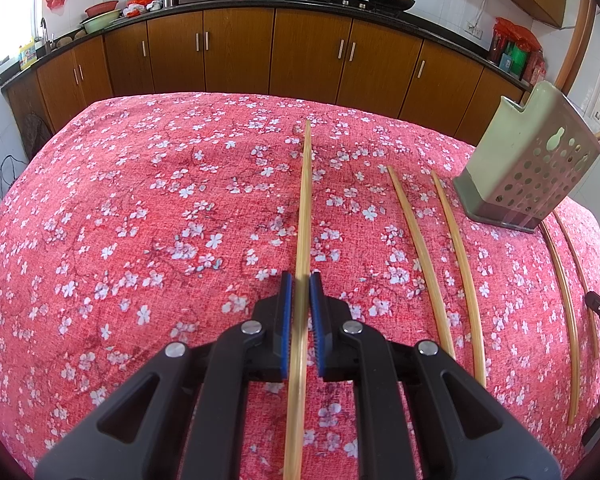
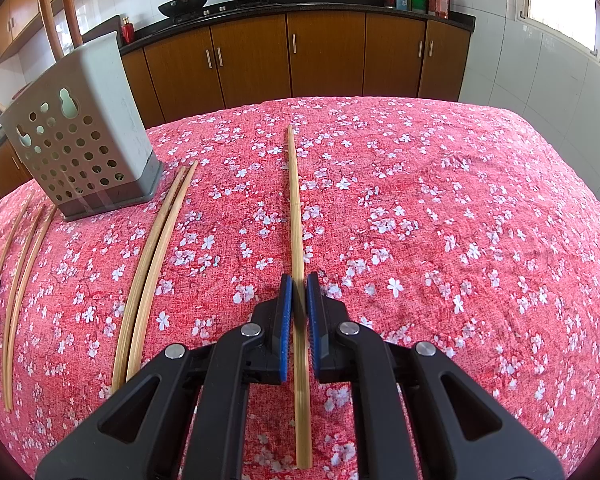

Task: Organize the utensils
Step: 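Close the left tool on a chopstick while the right tool grasps another chopstick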

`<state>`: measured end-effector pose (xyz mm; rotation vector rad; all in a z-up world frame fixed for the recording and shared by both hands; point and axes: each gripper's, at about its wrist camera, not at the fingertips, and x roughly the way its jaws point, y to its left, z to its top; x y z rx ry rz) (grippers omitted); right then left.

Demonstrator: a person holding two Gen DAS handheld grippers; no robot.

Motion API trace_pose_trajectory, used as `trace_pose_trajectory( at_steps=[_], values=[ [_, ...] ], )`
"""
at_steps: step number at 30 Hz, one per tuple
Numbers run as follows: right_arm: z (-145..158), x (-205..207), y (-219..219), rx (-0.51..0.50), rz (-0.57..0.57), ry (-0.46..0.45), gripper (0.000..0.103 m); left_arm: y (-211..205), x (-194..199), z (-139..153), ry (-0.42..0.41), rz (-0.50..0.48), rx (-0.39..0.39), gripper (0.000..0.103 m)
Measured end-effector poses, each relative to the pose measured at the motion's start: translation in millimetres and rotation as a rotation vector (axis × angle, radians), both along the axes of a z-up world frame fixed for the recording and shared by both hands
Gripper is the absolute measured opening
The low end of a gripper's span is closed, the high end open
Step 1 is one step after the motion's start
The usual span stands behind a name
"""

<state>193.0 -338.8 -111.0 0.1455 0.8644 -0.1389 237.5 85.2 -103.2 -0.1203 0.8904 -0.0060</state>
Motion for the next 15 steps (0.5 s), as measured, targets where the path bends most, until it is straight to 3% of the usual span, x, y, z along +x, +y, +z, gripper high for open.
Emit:
trace_pose_trajectory(
  at_steps=[15],
  values=[
    [8, -24, 6, 0.027, 0.019, -0.029, 0.008, -19, -39, 11, 0.012, -0.039, 0.094, 0.008]
  ],
)
